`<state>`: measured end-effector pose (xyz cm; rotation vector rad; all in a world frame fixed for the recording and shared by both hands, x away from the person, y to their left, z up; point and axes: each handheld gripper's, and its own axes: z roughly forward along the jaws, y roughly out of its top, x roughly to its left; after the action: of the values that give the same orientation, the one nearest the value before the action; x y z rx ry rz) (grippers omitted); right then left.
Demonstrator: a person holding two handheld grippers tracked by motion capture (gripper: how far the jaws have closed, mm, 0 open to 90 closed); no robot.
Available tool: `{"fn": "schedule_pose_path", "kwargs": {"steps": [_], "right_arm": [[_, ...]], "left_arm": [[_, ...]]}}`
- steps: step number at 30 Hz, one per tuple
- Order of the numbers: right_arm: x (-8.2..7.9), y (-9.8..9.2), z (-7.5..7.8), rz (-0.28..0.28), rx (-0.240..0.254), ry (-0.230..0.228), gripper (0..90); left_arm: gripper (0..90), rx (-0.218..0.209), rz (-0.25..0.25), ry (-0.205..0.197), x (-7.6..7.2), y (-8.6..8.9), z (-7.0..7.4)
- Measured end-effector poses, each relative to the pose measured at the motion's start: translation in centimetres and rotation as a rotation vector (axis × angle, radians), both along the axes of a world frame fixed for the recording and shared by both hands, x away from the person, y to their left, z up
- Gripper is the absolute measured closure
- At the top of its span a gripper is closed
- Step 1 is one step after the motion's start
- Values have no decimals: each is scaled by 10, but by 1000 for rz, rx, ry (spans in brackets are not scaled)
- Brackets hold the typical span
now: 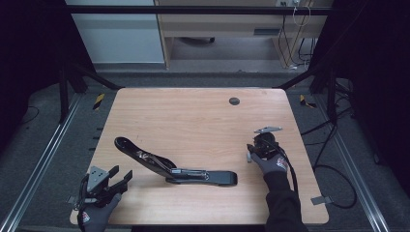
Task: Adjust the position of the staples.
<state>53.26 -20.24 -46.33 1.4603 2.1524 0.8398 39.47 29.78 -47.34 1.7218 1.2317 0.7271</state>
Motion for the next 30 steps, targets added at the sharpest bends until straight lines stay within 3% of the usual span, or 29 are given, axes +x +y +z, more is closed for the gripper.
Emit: {"fn": "schedule_pose_path", "kwargs": {"steps": [2, 6, 8, 10, 21, 30], "right_arm": [[1, 2, -4, 4, -19, 13, 669], [1, 2, -7, -6, -10, 32, 690], [1, 2, -13, -13, -8, 69, 705], [1, 2, -15, -11, -5, 78, 711], [-5, 6, -15, 5, 5, 93, 711], [-5, 10, -18, 8, -18, 121, 748]], "left_arm": [[427, 4, 0, -1, 0, 0, 0], [427, 8, 0, -1, -1, -1, 0], [427, 18, -2, 1, 0, -1, 0], [427, 14, -3, 4, 0, -2, 0], [427, 18, -9, 4, -1, -4, 0], [427, 14, -7, 6, -1, -4, 0]]}}
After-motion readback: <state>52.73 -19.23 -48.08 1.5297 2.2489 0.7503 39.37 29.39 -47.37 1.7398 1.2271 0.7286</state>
